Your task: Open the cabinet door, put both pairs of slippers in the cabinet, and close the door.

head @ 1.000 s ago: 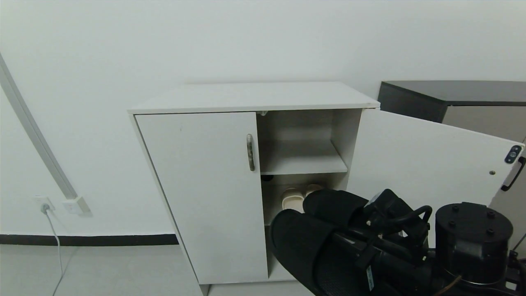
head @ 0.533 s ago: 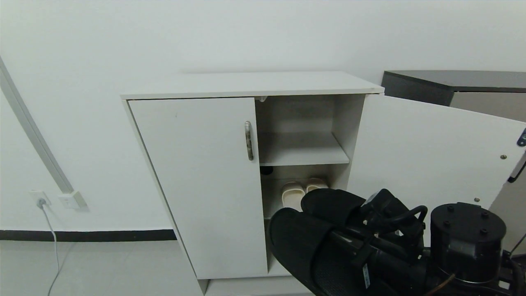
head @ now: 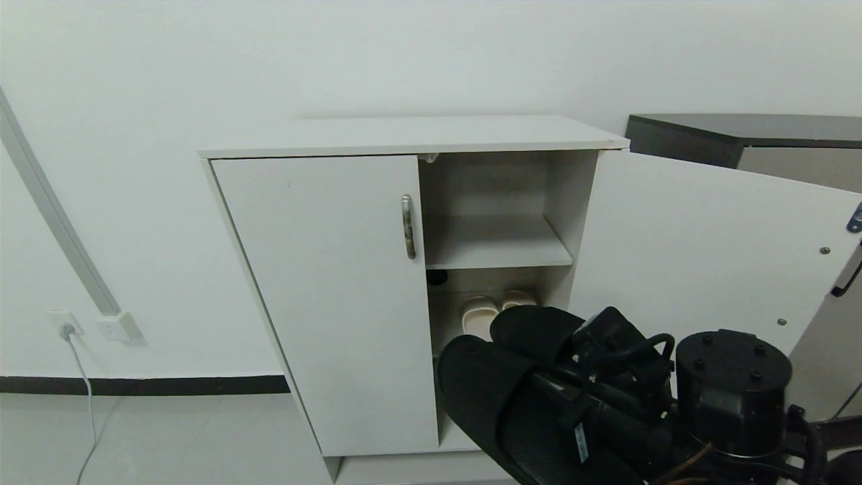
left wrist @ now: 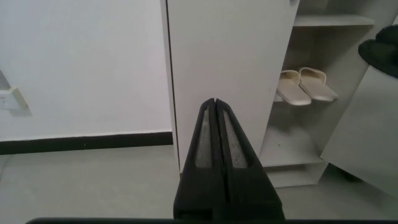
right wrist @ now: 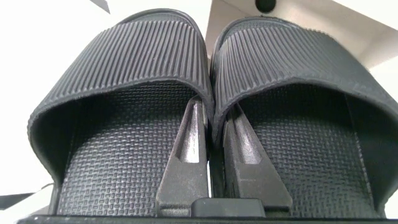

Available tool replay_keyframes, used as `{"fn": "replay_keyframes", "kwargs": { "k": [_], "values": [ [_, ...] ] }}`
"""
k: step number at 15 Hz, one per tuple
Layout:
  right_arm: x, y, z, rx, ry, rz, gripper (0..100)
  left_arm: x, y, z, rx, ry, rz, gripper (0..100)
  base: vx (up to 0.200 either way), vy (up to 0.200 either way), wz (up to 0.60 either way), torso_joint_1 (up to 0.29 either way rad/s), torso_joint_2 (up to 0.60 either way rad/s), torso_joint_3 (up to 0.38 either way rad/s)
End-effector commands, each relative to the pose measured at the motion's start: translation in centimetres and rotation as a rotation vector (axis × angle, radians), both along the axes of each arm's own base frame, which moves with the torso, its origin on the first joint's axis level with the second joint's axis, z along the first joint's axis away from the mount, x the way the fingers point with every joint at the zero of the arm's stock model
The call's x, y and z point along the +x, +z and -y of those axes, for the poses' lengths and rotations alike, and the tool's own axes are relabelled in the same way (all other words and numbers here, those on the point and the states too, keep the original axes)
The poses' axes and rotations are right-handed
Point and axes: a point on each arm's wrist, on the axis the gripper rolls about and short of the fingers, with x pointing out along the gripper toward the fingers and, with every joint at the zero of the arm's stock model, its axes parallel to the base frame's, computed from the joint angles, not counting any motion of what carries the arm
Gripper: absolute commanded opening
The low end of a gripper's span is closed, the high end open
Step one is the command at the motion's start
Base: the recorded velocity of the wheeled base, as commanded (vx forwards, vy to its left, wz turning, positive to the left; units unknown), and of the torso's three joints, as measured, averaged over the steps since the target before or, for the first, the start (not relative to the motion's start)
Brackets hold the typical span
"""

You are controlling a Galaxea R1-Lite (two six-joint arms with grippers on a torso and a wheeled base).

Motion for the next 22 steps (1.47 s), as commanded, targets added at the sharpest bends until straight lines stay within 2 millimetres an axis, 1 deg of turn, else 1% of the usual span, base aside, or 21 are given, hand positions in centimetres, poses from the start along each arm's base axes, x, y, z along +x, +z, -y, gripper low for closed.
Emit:
{"fn": "replay_keyframes", "kwargs": {
  "k": [1,2,4,5,7,8,9,10,12,14,15,18,20,22],
  "values": [
    [1.5,-0.8,-2.7,0.0,-0.104,0.003,0,0.0,0.0,0.0,0.0,-0.001,-0.003,0,0.0,0.0,0.0,0.0,0.0,0.0],
    [2.2,-1.0,-4.7,0.035,-0.189,0.005,0,0.0,0.0,0.0,0.0,-0.001,-0.001,0,0.0,0.0,0.0,0.0,0.0,0.0],
    [3.7,-1.5,-7.1,0.052,-0.319,0.014,0,0.0,0.0,0.0,0.002,-0.001,-0.001,0,0.0,0.0,0.0,0.0,0.0,0.0],
    [4.2,-1.5,-7.6,0.048,-0.35,0.02,0,0.0,0.0,0.0,0.0,-0.002,-0.003,0,0.0,0.0,0.0,0.0,0.0,0.0],
    [5.1,-0.4,-8.6,0.059,-0.449,0.051,0,0.0,0.0,0.0,0.0,-0.002,-0.003,0,0.0,0.0,0.0,0.0,0.0,0.0],
    [5.1,-0.4,-8.6,0.059,-0.449,0.051,0,0.0,0.0,0.0,0.0,-0.002,-0.003,0,0.0,0.0,0.0,0.0,0.0,0.0],
    [6.1,1.3,-9.3,0.094,-0.496,0.035,0,0.0,0.0,0.0,0.0,-0.002,-0.003,0,0.0,0.0,0.0,0.0,0.0,0.0],
    [6.6,2.1,-9.6,0.115,-0.513,0.004,0,0.0,0.0,0.0,0.0,-0.002,-0.001,0,0.0,0.0,0.0,0.0,0.0,0.0],
    [7.5,3.6,-10.1,0.155,-0.554,-0.075,0,0.0,0.0,0.0,-0.001,-0.001,-0.001,0,0.0,0.0,0.0,0.0,0.0,0.0],
    [7.8,4.8,-10.4,0.173,-0.566,-0.093,0,0.0,0.0,0.0,-0.001,-0.001,-0.003,0,0.0,0.0,0.0,0.0,0.0,0.0],
    [8.2,5.3,-10.4,0.183,-0.573,-0.086,0,0.0,0.0,0.0,-0.001,-0.001,-0.003,0,0.0,0.0,0.0,0.0,0.0,0.0],
    [9.1,4.6,-10.4,0.168,-0.589,-0.087,0,0.0,0.0,0.0,-0.003,0.001,-0.001,0,0.0,0.0,0.0,0.0,0.0,0.0],
    [9.3,4.3,-10.4,0.159,-0.595,-0.09,0,0.0,0.0,0.0,-0.003,0.002,-0.001,0,0.0,0.0,0.0,0.0,0.0,0.0],
    [9.4,4.4,-10.2,0.154,-0.599,-0.086,0,0.0,0.0,0.0,-0.001,0.002,-0.001,0,0.0,0.0,0.0,0.0,0.0,0.0]
  ]
}}
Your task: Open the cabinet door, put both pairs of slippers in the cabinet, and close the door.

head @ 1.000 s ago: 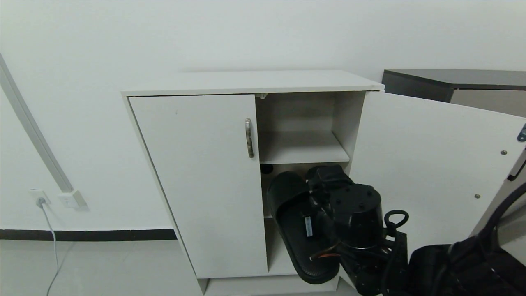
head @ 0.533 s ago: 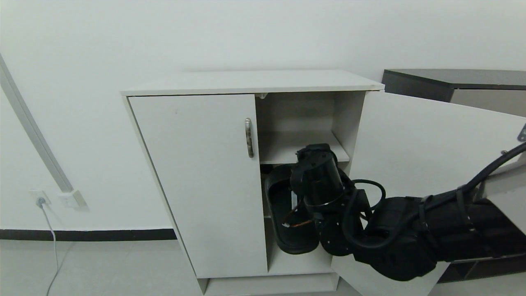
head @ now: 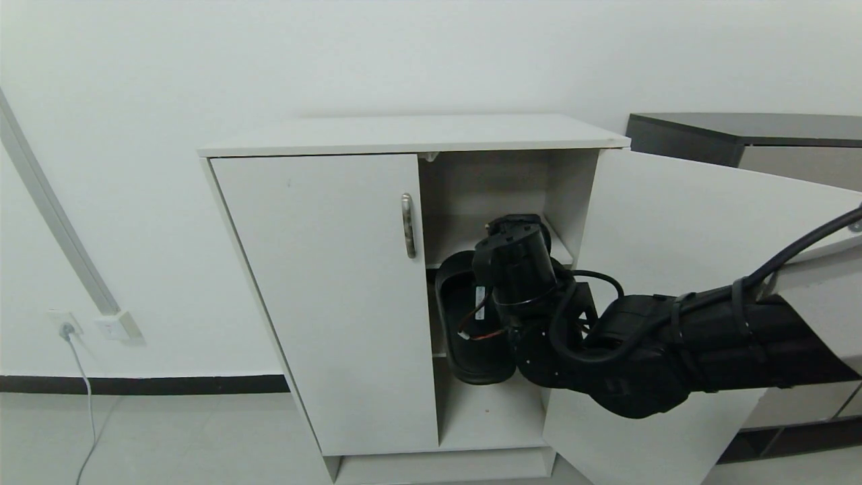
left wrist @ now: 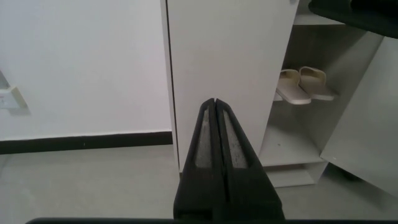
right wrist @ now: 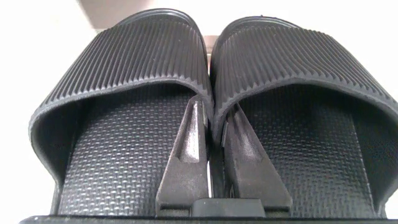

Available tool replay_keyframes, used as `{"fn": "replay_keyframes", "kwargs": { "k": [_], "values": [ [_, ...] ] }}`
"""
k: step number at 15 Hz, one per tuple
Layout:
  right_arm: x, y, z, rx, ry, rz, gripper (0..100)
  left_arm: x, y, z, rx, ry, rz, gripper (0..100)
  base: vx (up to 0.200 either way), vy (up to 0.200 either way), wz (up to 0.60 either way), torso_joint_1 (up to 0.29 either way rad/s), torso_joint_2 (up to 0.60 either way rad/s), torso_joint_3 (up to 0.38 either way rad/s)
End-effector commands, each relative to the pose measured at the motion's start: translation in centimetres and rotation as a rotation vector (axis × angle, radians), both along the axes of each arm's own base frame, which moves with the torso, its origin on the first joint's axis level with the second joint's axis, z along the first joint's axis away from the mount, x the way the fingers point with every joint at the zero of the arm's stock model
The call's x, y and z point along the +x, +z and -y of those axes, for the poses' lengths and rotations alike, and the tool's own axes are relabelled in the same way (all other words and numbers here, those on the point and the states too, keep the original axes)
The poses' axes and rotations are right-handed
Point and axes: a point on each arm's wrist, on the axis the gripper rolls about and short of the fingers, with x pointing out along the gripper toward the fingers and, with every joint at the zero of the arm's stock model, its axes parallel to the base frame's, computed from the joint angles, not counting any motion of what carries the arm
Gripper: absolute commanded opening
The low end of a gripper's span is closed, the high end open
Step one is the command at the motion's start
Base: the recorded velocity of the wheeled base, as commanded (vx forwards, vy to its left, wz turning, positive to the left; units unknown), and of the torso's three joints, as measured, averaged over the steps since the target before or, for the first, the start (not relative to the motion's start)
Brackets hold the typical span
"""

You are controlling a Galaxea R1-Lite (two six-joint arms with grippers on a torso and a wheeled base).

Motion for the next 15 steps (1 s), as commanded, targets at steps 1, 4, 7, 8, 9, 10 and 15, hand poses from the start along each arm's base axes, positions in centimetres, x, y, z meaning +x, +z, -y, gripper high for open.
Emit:
{"fn": "replay_keyframes", "kwargs": {
  "k": [1,4,7,8,9,10,15],
  "values": [
    [0.18,0.02,0.27,-0.006,-0.005,0.001,0,0.01,0.0,0.0,-0.001,0.0,-0.001,0,0.0,0.0,0.0,0.0,0.0,0.0],
    [0.06,0.1,0.51,-0.012,-0.006,0.0,0,0.01,0.0,0.0,0.001,0.002,-0.001,0,0.0,0.0,0.0,0.0,0.0,0.0],
    [0.05,0.06,0.52,-0.023,-0.003,0.0,0,0.01,0.0,0.0,0.001,0.002,-0.001,0,0.067,0.0,0.0,0.001,0.0,0.001],
    [0.05,0.06,0.52,-0.023,-0.003,0.0,0,0.01,-0.02,0.0,0.001,0.002,-0.003,0,0.2,0.0,0.0,0.002,0.01,0.002],
    [0.04,0.03,0.52,-0.023,-0.003,0.0,0,0.01,0.0,0.0,0.001,0.002,-0.001,0,0.2,0.0,0.0,-0.007,0.0,0.012],
    [0.04,0.02,0.53,-0.025,-0.003,-0.001,0,0.01,-0.02,0.0,0.001,0.002,-0.003,0,0.2,0.0,0.0,-0.012,0.0,0.002],
    [-0.17,0.37,0.77,-0.02,-0.003,0.003,0,0.01,-0.02,0.0,-0.001,0.002,-0.003,0,0.2,0.0,0.0,0.006,0.0,0.002]
  ]
}}
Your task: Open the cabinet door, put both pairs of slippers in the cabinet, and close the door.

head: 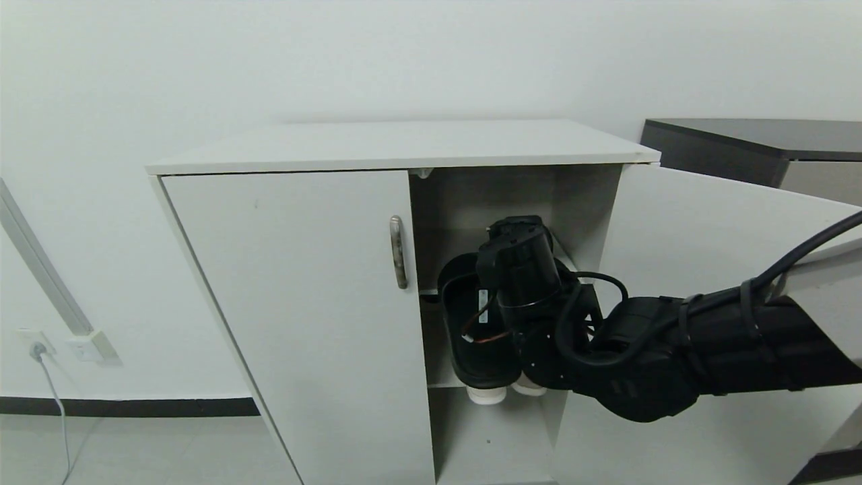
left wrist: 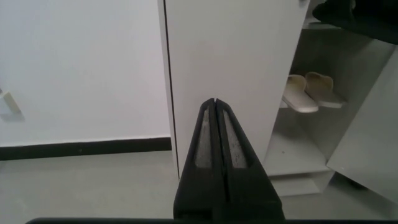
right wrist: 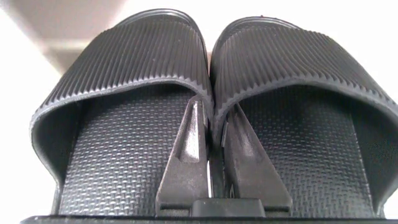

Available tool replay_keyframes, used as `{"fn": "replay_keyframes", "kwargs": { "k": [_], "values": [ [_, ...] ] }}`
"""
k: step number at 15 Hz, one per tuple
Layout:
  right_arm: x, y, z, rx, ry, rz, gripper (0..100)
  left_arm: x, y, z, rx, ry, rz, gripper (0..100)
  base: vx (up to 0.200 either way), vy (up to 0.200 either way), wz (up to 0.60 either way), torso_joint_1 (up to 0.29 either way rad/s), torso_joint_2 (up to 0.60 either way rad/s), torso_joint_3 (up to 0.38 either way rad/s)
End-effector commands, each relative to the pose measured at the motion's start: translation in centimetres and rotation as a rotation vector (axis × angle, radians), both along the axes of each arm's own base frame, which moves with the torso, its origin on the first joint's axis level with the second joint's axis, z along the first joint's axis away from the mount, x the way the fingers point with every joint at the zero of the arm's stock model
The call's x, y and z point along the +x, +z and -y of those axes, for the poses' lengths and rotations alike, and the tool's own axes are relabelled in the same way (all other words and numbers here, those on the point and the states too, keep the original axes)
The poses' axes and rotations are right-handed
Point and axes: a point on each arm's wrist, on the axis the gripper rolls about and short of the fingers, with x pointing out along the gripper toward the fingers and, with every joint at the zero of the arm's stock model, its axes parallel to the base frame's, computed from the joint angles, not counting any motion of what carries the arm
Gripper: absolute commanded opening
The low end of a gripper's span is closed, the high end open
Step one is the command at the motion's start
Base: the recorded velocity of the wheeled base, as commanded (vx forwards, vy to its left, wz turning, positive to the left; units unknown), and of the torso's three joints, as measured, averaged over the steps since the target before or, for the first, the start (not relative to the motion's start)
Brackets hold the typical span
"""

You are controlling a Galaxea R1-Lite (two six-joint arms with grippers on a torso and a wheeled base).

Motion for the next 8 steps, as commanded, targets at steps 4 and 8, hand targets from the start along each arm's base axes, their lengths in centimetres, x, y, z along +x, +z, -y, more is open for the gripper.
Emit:
{"fn": "replay_keyframes", "kwargs": {
  "k": [4,8],
  "values": [
    [-0.1,0.1,0.14,0.003,-0.001,0.002,0,0.01,0.01,0.0,-0.003,0.0,0.0,0,0.1,0.0,0.0,0.001,0.0,0.0],
    [0.62,-0.11,0.23,-0.009,-0.002,0.0,0,0.01,0.01,0.0,-0.003,0.0,0.0,0,0.0,0.0,0.0,0.0,0.0,0.0]
  ]
}}
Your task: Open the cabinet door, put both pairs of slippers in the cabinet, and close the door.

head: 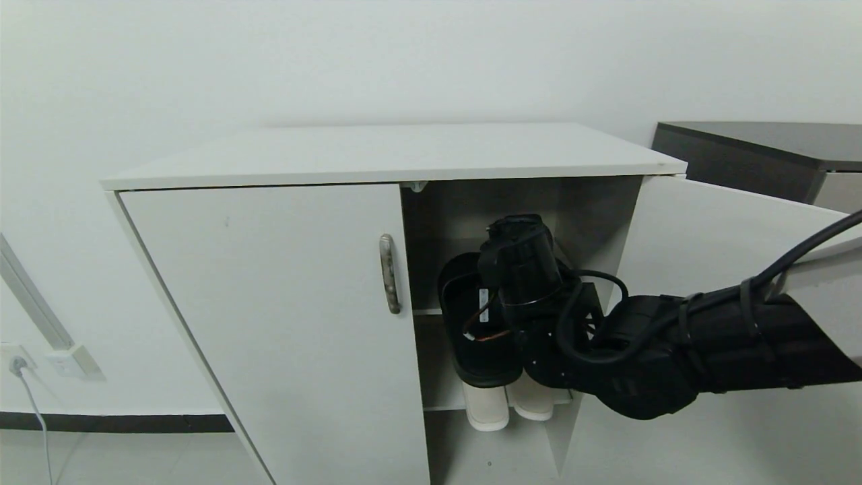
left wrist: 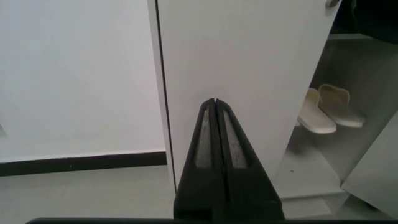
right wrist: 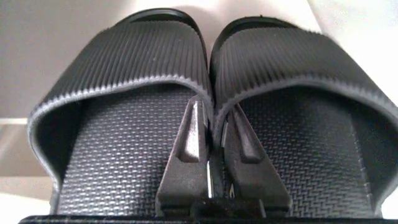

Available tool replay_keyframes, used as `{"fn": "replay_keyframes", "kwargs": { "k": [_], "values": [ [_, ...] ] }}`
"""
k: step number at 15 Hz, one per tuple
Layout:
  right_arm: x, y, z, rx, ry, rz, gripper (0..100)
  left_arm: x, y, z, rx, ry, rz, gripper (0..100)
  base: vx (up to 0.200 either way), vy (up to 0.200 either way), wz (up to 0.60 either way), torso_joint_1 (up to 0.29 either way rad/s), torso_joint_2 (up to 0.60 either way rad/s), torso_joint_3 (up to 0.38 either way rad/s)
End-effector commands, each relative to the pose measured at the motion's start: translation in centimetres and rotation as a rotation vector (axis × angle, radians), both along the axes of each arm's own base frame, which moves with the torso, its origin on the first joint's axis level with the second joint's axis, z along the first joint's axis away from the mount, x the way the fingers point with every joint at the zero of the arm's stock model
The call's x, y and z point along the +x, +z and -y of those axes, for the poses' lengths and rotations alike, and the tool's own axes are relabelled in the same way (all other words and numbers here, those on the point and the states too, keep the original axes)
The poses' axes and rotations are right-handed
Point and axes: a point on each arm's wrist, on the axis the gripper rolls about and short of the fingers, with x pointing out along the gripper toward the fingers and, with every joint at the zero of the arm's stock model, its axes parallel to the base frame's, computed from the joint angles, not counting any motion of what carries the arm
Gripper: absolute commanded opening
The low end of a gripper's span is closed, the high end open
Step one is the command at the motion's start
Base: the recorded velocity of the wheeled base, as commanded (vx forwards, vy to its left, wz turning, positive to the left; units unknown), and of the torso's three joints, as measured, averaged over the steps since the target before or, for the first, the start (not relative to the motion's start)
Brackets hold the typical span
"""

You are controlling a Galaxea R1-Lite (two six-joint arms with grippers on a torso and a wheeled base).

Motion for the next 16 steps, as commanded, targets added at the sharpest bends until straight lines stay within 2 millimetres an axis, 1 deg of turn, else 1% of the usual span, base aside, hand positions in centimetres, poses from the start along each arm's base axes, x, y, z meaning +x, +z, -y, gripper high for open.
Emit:
{"fn": "replay_keyframes", "kwargs": {
  "k": [1,6,11,16],
  "values": [
    [0.7,-0.1,0.0,0.002,-0.012,0.002,0,0.0,0.0,0.0,-0.001,0.0,-0.001,0,0.0,0.0,0.0,0.0,0.0,0.0],
    [2.5,0.5,-0.7,-0.002,0.012,0.02,0,0.0,0.0,0.0,-0.005,0.001,-0.001,0,0.0,0.0,0.0,0.0,0.0,0.0],
    [5.8,1.0,-0.8,0.012,-0.01,0.017,0,0.0,0.0,0.0,-0.007,0.006,-0.001,0,0.0,0.0,0.0,0.0,0.0,0.0],
    [8.6,0.3,-0.7,0.031,-0.054,0.028,0,0.0,0.0,0.0,-0.007,0.006,-0.001,0,0.0,0.0,0.0,0.0,0.0,0.0]
  ]
}}
